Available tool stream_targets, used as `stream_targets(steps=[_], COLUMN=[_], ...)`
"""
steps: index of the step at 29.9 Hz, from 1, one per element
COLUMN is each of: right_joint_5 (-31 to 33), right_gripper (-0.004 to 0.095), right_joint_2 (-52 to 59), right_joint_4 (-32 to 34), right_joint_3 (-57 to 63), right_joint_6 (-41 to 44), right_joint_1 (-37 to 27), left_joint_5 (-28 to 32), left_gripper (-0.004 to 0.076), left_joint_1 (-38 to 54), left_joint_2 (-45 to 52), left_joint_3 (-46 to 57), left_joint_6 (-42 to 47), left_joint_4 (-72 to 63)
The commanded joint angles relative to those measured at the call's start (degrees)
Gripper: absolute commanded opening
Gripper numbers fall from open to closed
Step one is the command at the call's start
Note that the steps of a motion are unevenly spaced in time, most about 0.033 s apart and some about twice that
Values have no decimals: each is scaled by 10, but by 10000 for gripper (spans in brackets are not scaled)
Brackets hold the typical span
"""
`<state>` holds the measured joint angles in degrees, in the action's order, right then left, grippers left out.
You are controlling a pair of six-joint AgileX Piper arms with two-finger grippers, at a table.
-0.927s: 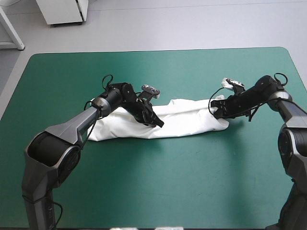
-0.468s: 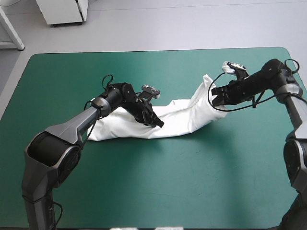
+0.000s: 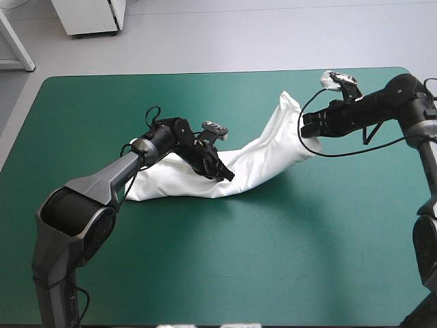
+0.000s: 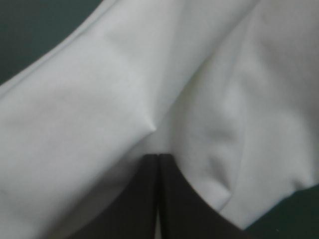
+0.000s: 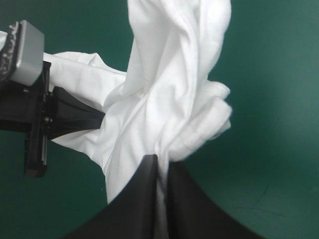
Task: Fold the cloth
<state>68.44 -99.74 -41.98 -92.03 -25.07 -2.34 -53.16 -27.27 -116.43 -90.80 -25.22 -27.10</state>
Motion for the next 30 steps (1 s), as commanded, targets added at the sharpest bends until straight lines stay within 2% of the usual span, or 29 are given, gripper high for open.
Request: stream_targets(steps=[1, 12, 20, 30], right_joint_5=[-3, 2, 4, -29], right_gripper=[-13, -13, -13, -13], right_joint_2=[32, 32, 32, 32], right_joint_4=[-45, -62, -83, -110], right_joint_3=[-36, -54, -54, -54], right_joint_6=[-8, -8, -10, -12], right_joint_1=[-1, -1, 2, 95], left_joint_5=[-3, -16, -86, -128], left_gripper=[-9, -9, -9, -9], left_joint_1=[-4, -2, 27, 152], left_joint_2=[16, 26, 83, 225], left_joint_3=[-11, -19, -102, -124], left_joint_6=[1, 4, 65, 79], left_joint_4=[-26, -18, 80, 127])
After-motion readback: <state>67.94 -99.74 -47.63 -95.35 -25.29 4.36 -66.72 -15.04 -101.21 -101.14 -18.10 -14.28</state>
